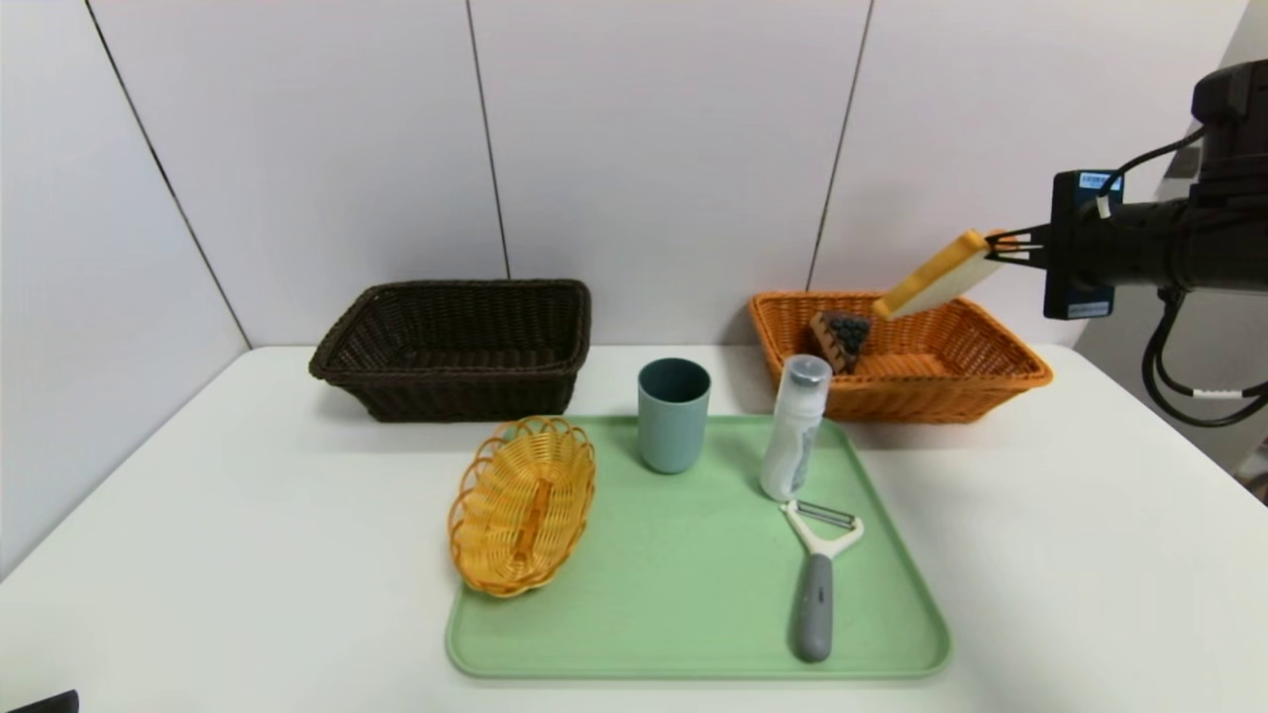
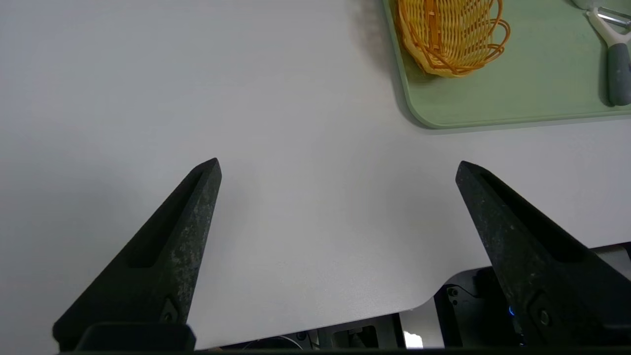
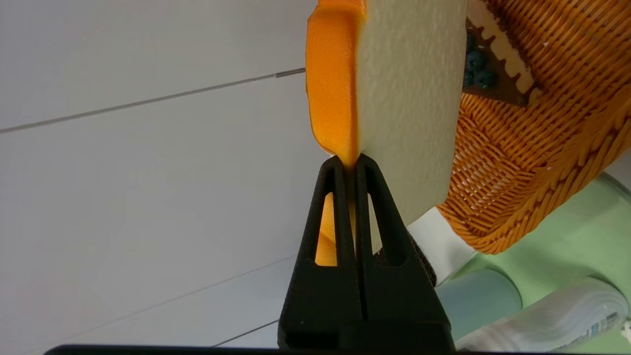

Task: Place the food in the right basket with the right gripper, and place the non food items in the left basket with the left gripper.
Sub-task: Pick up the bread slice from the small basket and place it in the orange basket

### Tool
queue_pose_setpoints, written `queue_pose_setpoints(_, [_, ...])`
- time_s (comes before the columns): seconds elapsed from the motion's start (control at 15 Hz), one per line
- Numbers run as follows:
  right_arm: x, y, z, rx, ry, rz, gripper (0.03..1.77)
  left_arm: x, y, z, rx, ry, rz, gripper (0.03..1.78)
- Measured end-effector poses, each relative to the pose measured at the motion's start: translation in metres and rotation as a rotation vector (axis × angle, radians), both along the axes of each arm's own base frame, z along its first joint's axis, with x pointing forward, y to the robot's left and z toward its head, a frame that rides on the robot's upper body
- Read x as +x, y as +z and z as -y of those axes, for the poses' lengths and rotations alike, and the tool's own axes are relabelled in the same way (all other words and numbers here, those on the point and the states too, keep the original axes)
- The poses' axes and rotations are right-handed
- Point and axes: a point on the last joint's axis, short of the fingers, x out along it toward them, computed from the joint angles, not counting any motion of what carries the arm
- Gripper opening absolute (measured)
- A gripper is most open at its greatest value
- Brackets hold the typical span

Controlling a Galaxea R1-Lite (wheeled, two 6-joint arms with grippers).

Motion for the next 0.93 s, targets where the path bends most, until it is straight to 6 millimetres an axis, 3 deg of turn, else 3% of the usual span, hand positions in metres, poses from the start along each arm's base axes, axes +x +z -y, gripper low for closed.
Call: queue_pose_setpoints(0.93, [0.039, -0.053, 0.013, 0.016, -0.035, -0.143, 0.06, -0.006, 0.000, -0.002, -0.004, 0.005, 0.018, 1.69])
